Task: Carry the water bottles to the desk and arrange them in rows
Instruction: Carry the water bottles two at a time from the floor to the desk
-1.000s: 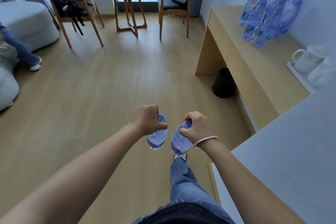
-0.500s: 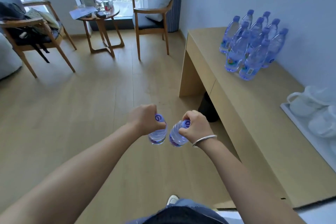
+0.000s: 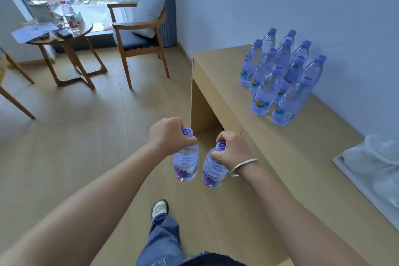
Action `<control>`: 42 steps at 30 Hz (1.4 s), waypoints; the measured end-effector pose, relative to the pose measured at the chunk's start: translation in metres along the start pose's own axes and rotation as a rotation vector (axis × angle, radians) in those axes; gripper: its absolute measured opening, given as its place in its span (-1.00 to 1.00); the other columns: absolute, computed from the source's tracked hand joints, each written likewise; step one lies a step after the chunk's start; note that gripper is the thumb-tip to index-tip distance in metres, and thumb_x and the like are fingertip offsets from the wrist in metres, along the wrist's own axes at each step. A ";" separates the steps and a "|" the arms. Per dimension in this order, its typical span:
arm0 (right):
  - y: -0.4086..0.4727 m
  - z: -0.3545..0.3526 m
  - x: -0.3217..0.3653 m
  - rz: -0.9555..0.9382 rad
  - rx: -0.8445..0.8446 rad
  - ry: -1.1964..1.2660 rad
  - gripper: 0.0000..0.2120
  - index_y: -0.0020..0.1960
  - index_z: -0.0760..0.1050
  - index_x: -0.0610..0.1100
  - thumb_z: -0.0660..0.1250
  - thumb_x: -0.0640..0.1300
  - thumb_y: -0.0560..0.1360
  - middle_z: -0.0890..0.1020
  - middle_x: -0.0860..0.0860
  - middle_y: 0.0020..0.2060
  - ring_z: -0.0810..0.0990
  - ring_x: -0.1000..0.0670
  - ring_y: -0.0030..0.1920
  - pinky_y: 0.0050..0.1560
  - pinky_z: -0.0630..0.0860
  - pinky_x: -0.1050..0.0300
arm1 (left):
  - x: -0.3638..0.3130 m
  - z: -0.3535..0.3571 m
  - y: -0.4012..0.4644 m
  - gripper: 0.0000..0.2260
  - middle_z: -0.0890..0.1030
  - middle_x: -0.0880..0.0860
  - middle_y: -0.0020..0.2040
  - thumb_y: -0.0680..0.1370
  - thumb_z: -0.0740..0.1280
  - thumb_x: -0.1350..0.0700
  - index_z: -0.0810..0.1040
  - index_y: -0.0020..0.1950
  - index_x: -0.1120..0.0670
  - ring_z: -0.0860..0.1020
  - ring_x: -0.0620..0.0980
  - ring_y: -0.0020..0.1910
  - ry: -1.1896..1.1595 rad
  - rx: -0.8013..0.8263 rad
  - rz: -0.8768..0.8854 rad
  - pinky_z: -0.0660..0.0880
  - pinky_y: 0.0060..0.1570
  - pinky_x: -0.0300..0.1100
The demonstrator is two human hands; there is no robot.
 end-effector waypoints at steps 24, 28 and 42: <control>0.318 -0.046 0.055 0.310 -0.318 -0.062 -0.86 -0.21 0.50 -0.24 0.38 -0.23 0.26 0.49 -0.02 -0.37 0.46 -0.07 -0.29 -0.27 0.41 0.14 | 0.005 -0.048 0.358 -0.66 0.40 -0.05 -0.43 0.23 0.40 -0.11 0.29 -0.37 0.04 0.34 -0.04 -0.43 -0.013 0.129 0.365 0.23 -0.47 -0.23; 0.363 -0.071 0.044 0.359 -0.339 -0.087 -0.86 -0.22 0.45 -0.18 0.38 -0.22 0.26 0.56 -0.08 -0.29 0.50 -0.10 -0.25 -0.24 0.44 0.11 | -0.019 -0.041 0.408 -0.68 0.41 -0.05 -0.44 0.22 0.39 -0.12 0.31 -0.37 0.03 0.34 -0.07 -0.45 -0.030 0.129 0.435 0.22 -0.48 -0.24; 0.459 -0.120 -0.025 0.479 -0.497 -0.120 -0.66 0.11 0.48 -0.20 0.36 -0.25 0.33 0.56 -0.13 0.04 0.51 -0.12 0.00 -0.07 0.40 0.14 | -0.103 0.005 0.535 -0.74 0.48 -0.05 -0.38 0.26 0.39 -0.06 0.31 -0.35 -0.02 0.38 -0.05 -0.41 0.007 0.308 0.670 0.23 -0.45 -0.26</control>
Point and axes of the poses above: each hand's wrist, its own y-axis towards the middle knuckle, its own z-axis out of the palm, x = y × z, the point moved 3 cm from there along y, towards the middle knuckle
